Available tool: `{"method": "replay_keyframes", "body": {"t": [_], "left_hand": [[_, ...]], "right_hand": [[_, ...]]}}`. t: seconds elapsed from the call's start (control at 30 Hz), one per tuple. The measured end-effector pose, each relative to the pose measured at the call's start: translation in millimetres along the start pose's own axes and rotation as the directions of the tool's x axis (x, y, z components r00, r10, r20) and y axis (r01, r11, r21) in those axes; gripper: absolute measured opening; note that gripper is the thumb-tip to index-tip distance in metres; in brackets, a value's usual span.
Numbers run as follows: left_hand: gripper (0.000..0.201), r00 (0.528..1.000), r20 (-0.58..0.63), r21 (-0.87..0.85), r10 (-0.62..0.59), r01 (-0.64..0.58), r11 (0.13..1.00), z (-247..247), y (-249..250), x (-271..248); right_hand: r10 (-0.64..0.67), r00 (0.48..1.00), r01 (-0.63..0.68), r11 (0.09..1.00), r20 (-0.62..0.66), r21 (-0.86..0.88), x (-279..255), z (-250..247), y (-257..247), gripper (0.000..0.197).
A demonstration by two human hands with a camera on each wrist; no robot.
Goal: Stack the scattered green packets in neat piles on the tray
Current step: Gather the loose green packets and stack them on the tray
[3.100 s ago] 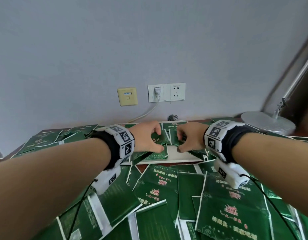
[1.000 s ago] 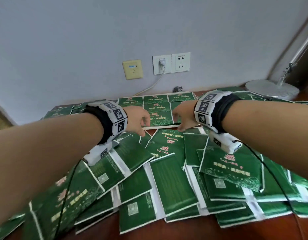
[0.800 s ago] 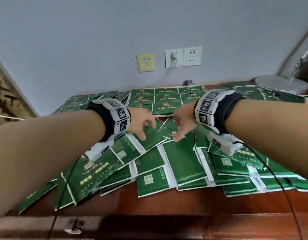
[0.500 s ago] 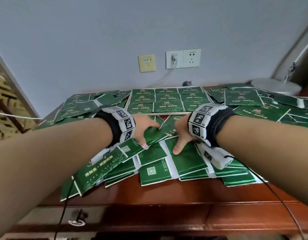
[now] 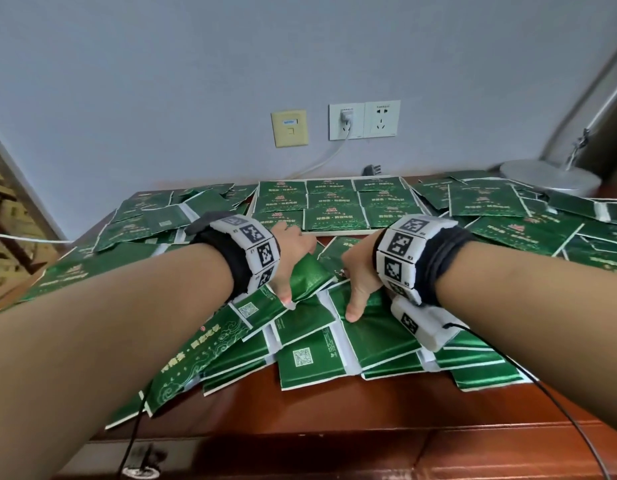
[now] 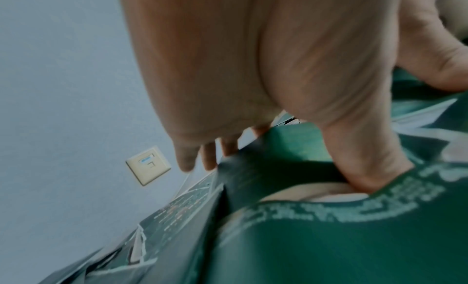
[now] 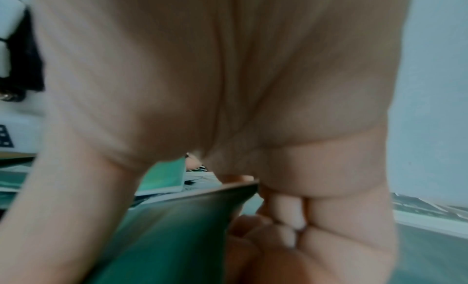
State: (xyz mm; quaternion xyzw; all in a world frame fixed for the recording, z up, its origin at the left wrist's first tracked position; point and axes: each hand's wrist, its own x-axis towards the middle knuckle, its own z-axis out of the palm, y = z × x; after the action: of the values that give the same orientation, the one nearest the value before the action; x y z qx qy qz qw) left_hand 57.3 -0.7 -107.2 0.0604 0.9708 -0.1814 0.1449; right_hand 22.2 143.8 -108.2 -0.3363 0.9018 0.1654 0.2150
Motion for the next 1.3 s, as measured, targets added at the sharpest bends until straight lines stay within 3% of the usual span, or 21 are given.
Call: {"method": "replay_keyframes", "body": {"t": [0.13,0.23,0.33,0.5,0.57,0.63,0.67,0.8,0.9,1.1,1.3], "left_hand": [[0.099,0.995,-0.056,0.059,-0.086,0.089,0.994,-10.0,-8.7,-6.1],[0.069,0.986,-0.115,-0.004,-0.119,0.12,0.993,-27.2,-13.9,-8.5],[0.036,0.972,-0.191,-0.124,-0.138,0.116,0.985,-41.1,-15.4,-12.9],[0.033,0.942,-0.306,-0.179,-0.137,0.085,0.98,-40.2,-11.5,-12.7],[0.03,0.95,-0.287,-0.221,-0.125,0.061,0.973,-33.3,-7.2,-11.0],[0.033,0.961,-0.259,-0.317,-0.097,0.01,0.948,-24.2,-2.6,-9.2],[0.037,0.966,-0.248,-0.361,-0.076,-0.019,0.933,-20.0,-0.6,-9.1],[0.076,0.994,-0.109,-0.315,-0.004,-0.031,0.948,-12.6,0.1,-13.3],[0.097,1.0,-0.03,-0.264,0.006,-0.013,0.964,-9.0,0.2,-15.2],[0.09,0.999,-0.031,-0.307,0.006,-0.015,0.952,-5.5,4.7,-12.7],[0.088,0.997,-0.076,-0.363,-0.016,-0.013,0.932,-10.8,0.6,-12.4]], "right_hand": [[-0.019,1.0,0.019,1.0,0.01,0.025,-7.4,-0.9,1.2,0.08],[-0.043,0.995,0.055,0.99,-0.094,0.128,-16.1,-9.4,9.3,0.051],[-0.004,0.992,0.014,0.997,-0.13,0.077,-23.7,-29.4,20.0,0.051],[0.069,0.984,-0.069,0.998,-0.165,0.003,-28.8,-61.9,31.8,0.054],[0.064,0.962,-0.069,0.998,-0.264,-0.009,-28.5,-60.0,31.3,0.048],[0.064,0.922,-0.059,0.998,-0.381,0.025,-26.0,-52.7,25.1,0.044],[0.061,0.926,-0.054,0.998,-0.373,0.03,-25.4,-49.0,19.6,0.05],[0.068,0.982,-0.059,0.997,-0.179,0.054,-23.4,-36.8,6.6,0.082],[0.042,0.997,-0.036,0.995,-0.068,0.096,-34.5,-25.2,4.3,0.082],[0.036,0.996,-0.029,0.996,0.078,-0.083,-33.6,-6.9,-8.4,0.056],[0.054,0.998,-0.055,0.998,-0.013,-0.024,-36.3,-18.8,0.8,0.041]]}}
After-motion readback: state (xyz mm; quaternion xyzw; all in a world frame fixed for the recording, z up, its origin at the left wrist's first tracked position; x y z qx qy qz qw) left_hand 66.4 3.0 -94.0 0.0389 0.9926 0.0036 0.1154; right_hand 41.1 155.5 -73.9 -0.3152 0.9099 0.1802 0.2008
